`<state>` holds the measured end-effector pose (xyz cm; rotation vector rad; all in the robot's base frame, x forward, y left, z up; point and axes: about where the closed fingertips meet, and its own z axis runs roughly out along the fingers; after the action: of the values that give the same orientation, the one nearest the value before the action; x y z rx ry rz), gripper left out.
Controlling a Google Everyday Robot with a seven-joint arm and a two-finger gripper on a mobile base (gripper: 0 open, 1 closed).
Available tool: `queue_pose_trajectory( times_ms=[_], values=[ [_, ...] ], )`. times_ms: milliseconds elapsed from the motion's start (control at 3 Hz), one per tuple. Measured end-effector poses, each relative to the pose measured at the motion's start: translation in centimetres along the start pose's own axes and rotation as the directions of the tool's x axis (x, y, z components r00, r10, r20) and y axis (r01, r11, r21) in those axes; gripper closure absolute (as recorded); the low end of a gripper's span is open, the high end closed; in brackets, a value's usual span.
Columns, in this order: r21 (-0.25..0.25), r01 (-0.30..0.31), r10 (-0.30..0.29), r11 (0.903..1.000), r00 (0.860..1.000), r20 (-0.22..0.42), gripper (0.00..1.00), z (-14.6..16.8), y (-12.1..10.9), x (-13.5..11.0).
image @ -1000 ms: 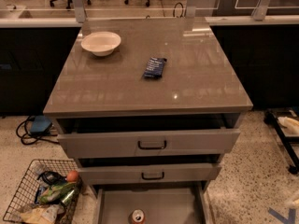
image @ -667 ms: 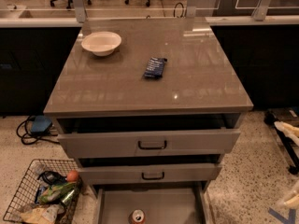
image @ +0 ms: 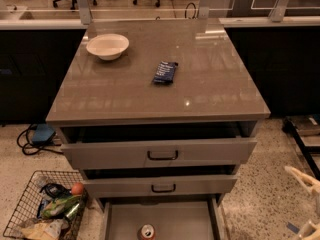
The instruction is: Pick coke can from bottom drawer and place on counter
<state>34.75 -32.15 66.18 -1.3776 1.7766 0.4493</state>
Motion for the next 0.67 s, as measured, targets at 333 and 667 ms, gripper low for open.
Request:
queue_pose_trajectory(
  times_ms=[333,667],
  values=[
    [-0.004,-0.021,0.021,0.9998,0.999,0.038,0.0,2.3,2.3,4.0],
    [-0.048,-0.092,0.096,0.9946,0.992,0.087,0.0,6.6,5.0,9.5]
  ],
)
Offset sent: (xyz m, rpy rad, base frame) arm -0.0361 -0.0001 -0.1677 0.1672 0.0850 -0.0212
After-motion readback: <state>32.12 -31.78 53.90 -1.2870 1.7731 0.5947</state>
